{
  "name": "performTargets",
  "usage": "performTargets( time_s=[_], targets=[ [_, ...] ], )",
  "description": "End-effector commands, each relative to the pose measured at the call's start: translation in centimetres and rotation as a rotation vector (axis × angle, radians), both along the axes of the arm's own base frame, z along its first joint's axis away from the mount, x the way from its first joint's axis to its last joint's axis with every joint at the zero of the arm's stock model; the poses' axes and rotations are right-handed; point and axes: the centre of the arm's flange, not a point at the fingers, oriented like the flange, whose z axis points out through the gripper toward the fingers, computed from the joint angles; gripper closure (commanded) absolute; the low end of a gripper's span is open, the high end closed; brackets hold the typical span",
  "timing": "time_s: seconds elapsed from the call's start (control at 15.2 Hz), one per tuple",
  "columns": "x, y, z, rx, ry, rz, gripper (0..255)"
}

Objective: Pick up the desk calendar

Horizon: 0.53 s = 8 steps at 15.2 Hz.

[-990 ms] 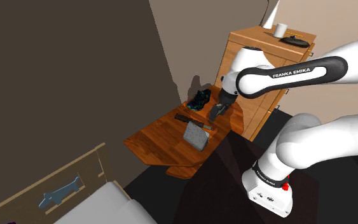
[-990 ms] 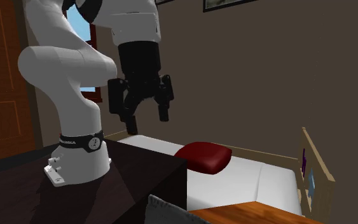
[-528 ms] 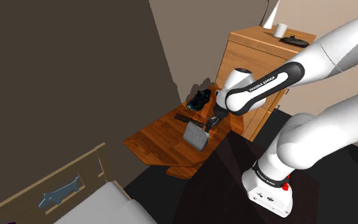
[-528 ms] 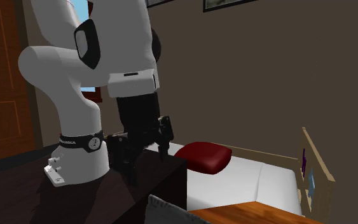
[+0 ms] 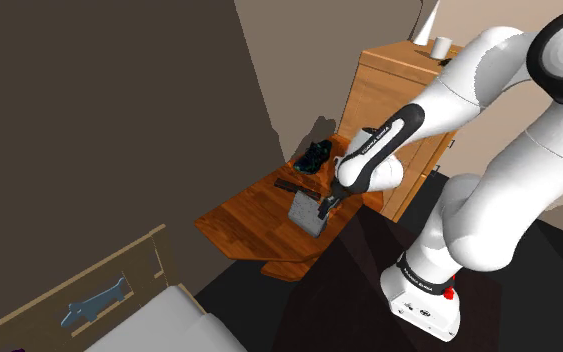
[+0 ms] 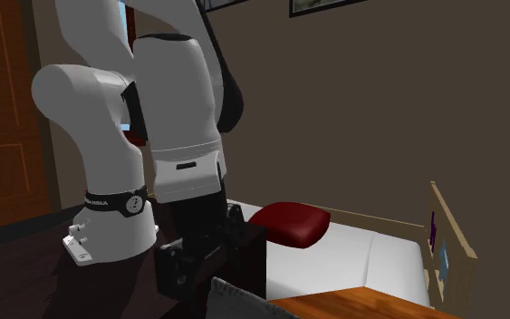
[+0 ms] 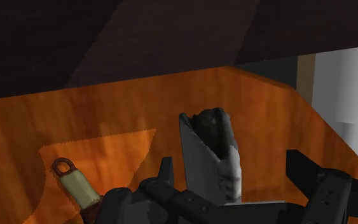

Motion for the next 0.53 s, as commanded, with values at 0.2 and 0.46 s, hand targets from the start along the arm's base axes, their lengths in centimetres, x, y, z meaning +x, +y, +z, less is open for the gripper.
performTargets(
  time_s=[0.2,0.46],
  targets=[
    [-0.08,-0.07,-1.97,-0.004,0.000,-0.003,0],
    [-0.03,-0.11,-1.91,-0.003,0.000,-0.003,255]
  ],
)
